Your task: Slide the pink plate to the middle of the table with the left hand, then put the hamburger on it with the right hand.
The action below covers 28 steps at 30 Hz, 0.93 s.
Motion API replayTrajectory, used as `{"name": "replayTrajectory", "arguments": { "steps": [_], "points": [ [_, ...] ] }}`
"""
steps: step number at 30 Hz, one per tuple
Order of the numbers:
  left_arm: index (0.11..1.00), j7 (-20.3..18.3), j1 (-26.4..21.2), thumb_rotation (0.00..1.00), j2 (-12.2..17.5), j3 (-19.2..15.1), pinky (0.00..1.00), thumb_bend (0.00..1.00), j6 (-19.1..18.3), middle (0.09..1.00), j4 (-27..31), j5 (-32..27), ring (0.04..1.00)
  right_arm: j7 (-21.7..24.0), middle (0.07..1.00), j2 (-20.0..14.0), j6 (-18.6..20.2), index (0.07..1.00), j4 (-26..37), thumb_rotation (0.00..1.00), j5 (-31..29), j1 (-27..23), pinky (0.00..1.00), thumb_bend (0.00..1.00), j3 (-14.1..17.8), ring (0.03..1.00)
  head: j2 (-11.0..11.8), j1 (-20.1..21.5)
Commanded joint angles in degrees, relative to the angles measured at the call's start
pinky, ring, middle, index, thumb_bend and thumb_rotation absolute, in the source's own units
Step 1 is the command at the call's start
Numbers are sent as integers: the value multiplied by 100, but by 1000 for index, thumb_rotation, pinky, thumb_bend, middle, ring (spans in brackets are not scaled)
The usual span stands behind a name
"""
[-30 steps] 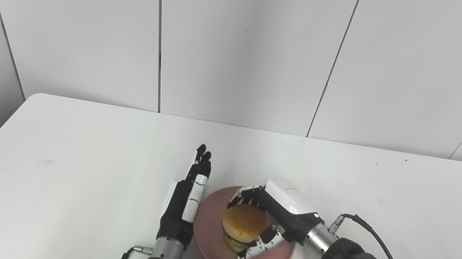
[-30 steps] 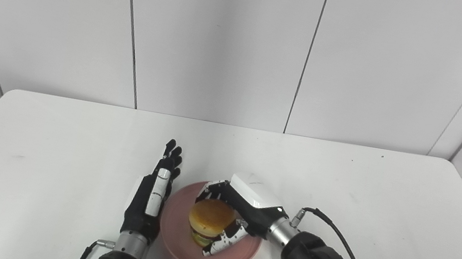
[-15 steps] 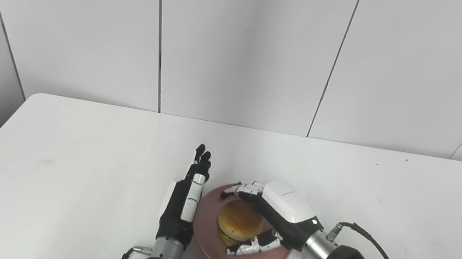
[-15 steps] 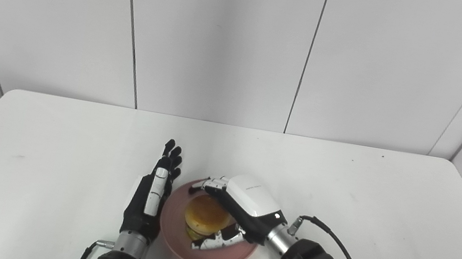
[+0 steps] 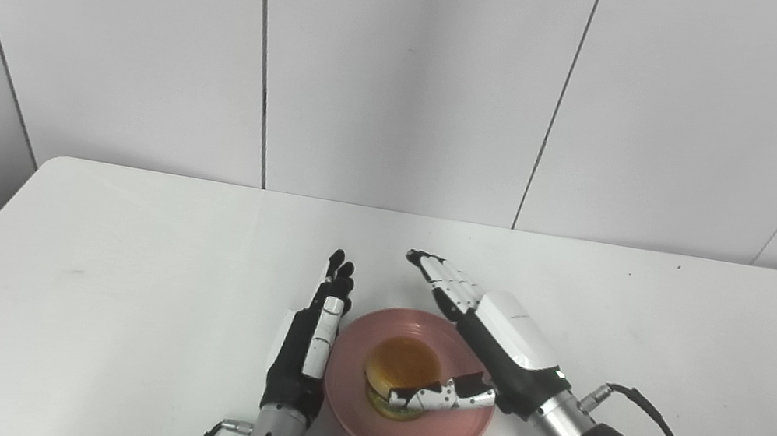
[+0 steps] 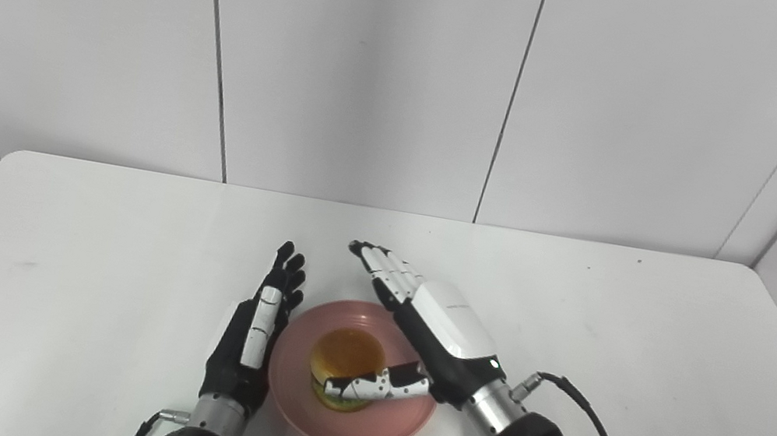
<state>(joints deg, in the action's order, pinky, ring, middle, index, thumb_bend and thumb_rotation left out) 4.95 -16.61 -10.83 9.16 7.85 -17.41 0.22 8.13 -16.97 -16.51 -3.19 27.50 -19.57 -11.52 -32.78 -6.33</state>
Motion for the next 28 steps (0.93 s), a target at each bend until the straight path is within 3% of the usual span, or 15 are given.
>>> {"name": "replayTrajectory", "arguments": {
  "steps": [1,4,6,11,15,18,23,28],
  "points": [
    [1000,-92,235,1000,-85,-3,1000,706,-33,1000,-83,-10,1000,-324,1000,160,-325,1000,18,650,-381,-53,943,722,192,1000,-7,-1],
    [1000,-128,251,1000,-77,-28,1000,716,-74,1000,-49,-54,1000,-395,1000,484,34,1000,30,742,-869,65,965,756,438,1000,6,23],
    [1000,-133,260,1000,-90,-61,1000,733,-74,1000,-51,-82,1000,-452,1000,742,144,1000,-47,835,-1350,119,993,715,631,1000,9,27],
    [1000,-150,254,1000,-88,-109,1000,755,-4,1000,-92,-112,1000,-293,1000,1175,363,1000,-303,833,-2639,154,1000,663,1037,1000,14,16],
    [1000,-212,268,1000,-40,-108,1000,759,37,1000,-100,-184,1000,-262,1000,1329,713,1000,-174,952,-3090,246,1000,631,1168,1000,18,3],
    [1000,-248,291,1000,19,-71,1000,765,-44,1000,-35,-99,1000,-152,1000,1444,1067,1000,-16,950,-3601,341,1000,632,1235,1000,24,0],
    [1000,-234,320,1000,41,-83,1000,757,-74,1000,31,-43,1000,-222,1000,1575,1675,1000,341,982,-3841,480,1000,544,1210,1000,15,4],
    [1000,-306,302,1000,45,-123,1000,749,0,1000,35,-143,1000,-398,1000,1706,1963,1000,443,978,-3800,510,1000,511,1245,1000,24,37]
  ]
}}
